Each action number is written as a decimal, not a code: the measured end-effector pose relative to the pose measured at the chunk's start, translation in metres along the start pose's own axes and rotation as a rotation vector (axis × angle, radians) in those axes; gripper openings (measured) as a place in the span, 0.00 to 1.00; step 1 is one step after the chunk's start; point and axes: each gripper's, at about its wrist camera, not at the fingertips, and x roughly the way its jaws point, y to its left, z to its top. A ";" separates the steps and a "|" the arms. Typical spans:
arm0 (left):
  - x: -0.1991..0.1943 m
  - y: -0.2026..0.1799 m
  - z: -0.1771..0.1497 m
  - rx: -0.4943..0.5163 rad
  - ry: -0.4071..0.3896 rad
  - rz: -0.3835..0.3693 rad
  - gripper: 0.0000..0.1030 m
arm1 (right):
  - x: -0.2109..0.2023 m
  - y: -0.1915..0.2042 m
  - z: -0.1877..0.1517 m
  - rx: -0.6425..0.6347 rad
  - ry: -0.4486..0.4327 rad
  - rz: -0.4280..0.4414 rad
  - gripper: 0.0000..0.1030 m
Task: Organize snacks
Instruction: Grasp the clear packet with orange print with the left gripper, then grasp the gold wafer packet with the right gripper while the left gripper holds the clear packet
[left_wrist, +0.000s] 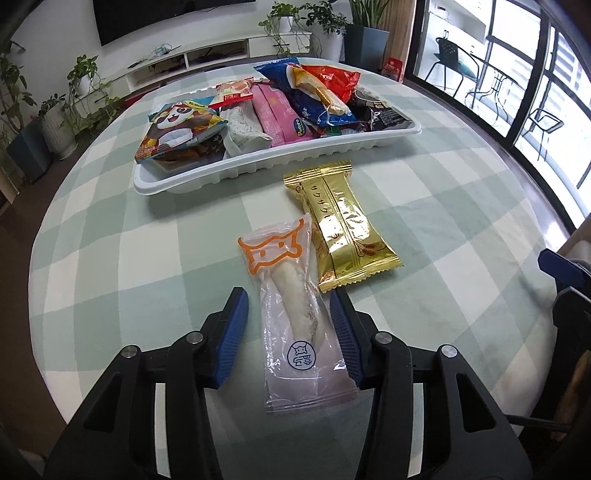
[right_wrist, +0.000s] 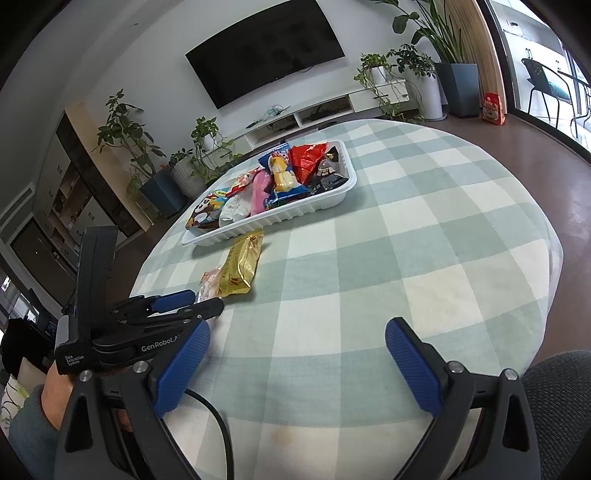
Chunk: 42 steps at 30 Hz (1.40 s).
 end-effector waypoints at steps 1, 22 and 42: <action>-0.001 0.002 -0.001 0.006 0.000 -0.003 0.35 | 0.000 0.000 0.000 -0.002 -0.001 -0.002 0.95; -0.035 0.049 -0.032 -0.101 -0.079 -0.119 0.23 | 0.035 0.048 0.041 -0.123 0.088 -0.055 0.95; -0.048 0.074 -0.044 -0.230 -0.146 -0.226 0.23 | 0.141 0.097 0.052 -0.233 0.302 -0.141 0.70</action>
